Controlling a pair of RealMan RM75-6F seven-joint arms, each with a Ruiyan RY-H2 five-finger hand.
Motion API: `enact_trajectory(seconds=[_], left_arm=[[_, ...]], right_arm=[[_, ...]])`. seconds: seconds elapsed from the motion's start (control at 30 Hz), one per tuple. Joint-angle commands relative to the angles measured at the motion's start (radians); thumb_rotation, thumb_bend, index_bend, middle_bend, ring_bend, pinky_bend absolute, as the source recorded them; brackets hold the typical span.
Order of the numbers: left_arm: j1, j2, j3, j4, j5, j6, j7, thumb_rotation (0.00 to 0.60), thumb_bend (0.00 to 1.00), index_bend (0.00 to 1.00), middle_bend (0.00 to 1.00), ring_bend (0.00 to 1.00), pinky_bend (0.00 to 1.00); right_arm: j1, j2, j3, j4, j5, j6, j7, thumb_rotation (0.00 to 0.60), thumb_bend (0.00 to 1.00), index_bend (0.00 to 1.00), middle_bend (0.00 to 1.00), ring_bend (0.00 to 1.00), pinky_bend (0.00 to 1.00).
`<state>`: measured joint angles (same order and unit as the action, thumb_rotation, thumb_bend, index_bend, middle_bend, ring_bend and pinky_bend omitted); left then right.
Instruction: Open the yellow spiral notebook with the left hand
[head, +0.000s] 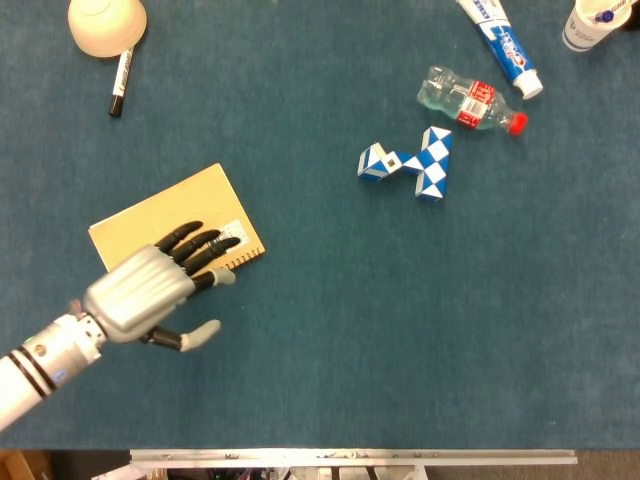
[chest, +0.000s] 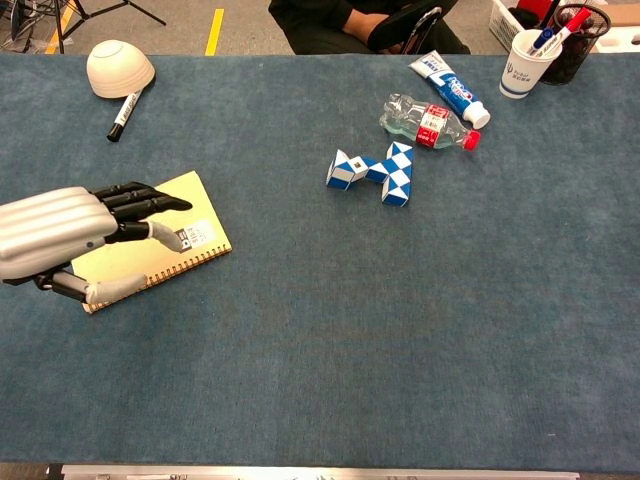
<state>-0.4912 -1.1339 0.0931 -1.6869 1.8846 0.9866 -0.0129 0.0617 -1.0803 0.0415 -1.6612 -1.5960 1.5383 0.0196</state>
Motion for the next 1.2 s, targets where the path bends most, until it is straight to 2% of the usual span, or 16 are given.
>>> enact_trajectory(seconds=[0.03, 0.4, 0.83, 1.2], left_arm=[[-0.017, -0.042, -0.004, -0.005, -0.037, -0.045, 0.069, 0.000, 0.35, 0.24, 0.00, 0.00, 0.00], [-0.044, -0.166, -0.024, 0.031, -0.140, -0.119, 0.214, 0.000, 0.35, 0.24, 0.00, 0.00, 0.00], [-0.049, -0.232, -0.038, 0.096, -0.264, -0.133, 0.304, 0.000, 0.35, 0.24, 0.00, 0.00, 0.00], [-0.050, -0.278, -0.018, 0.138, -0.290, -0.119, 0.323, 0.000, 0.35, 0.24, 0.00, 0.00, 0.00]], right_arm=[[0.000, 0.000, 0.000, 0.003, 0.003, -0.001, 0.003, 0.600, 0.35, 0.09, 0.10, 0.00, 0.00], [-0.001, 0.000, 0.001, 0.018, 0.013, -0.006, 0.024, 0.600, 0.35, 0.09, 0.10, 0.00, 0.00], [-0.008, -0.003, -0.003, 0.032, 0.017, -0.003, 0.038, 0.600, 0.35, 0.09, 0.10, 0.00, 0.00], [-0.015, -0.001, -0.003, 0.035, 0.019, 0.004, 0.041, 0.600, 0.35, 0.09, 0.10, 0.00, 0.00]])
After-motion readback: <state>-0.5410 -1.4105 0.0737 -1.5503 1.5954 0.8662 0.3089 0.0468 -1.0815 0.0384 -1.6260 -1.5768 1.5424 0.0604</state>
